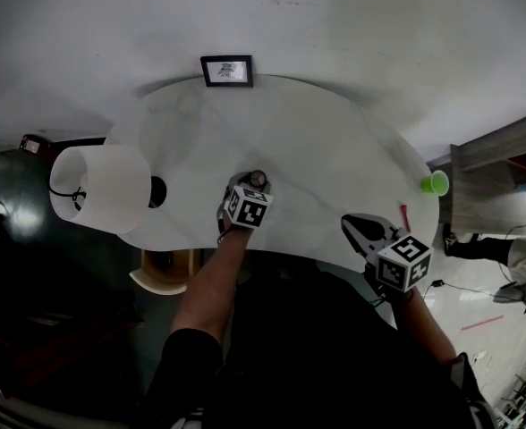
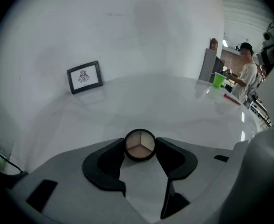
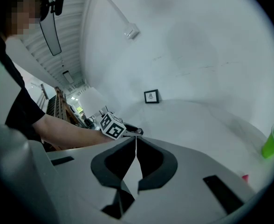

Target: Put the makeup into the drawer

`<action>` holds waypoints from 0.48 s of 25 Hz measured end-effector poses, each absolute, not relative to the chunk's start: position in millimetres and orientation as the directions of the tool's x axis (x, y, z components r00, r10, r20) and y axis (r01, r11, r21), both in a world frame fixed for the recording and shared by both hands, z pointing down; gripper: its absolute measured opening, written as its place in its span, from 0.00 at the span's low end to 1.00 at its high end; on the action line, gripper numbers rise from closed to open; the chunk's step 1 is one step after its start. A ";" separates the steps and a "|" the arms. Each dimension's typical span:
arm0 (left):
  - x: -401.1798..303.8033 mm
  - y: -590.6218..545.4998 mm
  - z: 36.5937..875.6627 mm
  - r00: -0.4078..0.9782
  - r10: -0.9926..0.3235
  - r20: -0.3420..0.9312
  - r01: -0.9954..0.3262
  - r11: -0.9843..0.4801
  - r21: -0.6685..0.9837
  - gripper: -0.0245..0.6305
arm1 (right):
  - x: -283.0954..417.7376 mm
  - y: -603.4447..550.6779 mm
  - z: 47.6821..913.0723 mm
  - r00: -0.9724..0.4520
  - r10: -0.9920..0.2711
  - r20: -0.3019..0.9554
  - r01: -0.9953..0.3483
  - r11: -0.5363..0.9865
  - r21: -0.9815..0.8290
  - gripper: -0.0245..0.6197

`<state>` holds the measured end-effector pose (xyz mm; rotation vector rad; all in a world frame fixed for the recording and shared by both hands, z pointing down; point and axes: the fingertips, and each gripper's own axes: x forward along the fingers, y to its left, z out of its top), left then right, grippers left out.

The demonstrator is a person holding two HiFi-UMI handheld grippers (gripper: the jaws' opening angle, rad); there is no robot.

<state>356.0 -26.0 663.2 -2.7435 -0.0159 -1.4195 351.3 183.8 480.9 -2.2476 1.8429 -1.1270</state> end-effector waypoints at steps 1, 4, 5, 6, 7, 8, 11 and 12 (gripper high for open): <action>355.8 -25.4 662.7 0.580 -0.021 0.814 0.032 -0.998 -0.049 0.38 | 352.9 185.0 480.2 0.035 -0.861 0.508 -0.842 -0.299 -0.449 0.06; 353.7 -20.2 659.4 0.587 -0.023 0.809 0.029 -0.998 -0.049 0.38 | 356.7 189.0 480.8 0.023 -0.860 0.510 -0.847 -0.288 -0.447 0.06; 352.8 -18.2 656.3 0.593 -0.026 0.805 0.026 -0.998 -0.051 0.38 | 357.0 187.7 479.4 0.015 -0.862 0.506 -0.846 -0.281 -0.454 0.06; 351.8 -16.2 652.1 0.601 -0.030 0.799 0.019 -0.998 -0.052 0.38 | 357.3 185.8 478.1 0.004 -0.865 0.502 -0.847 -0.270 -0.458 0.06; 350.2 -14.1 647.3 0.610 -0.036 0.792 0.010 -0.999 -0.053 0.38 | 357.5 183.6 477.0 -0.008 -0.867 0.498 -0.851 -0.256 -0.459 0.06; 347.9 -12.0 642.1 0.619 -0.042 0.785 -0.001 -0.999 -0.052 0.38 | 357.3 181.3 476.3 -0.021 -0.870 0.493 -0.856 -0.239 -0.459 0.06; 338.5 -6.2 625.7 0.641 -0.056 0.766 -0.025 -0.998 -0.052 0.38 | 355.3 176.5 478.4 -0.058 -0.876 0.478 -0.877 -0.184 -0.443 0.06; 335.7 -4.5 620.2 0.648 -0.061 0.759 -0.031 -0.998 -0.054 0.38 | 354.1 175.0 479.6 -0.072 -0.877 0.475 -0.883 -0.165 -0.439 0.06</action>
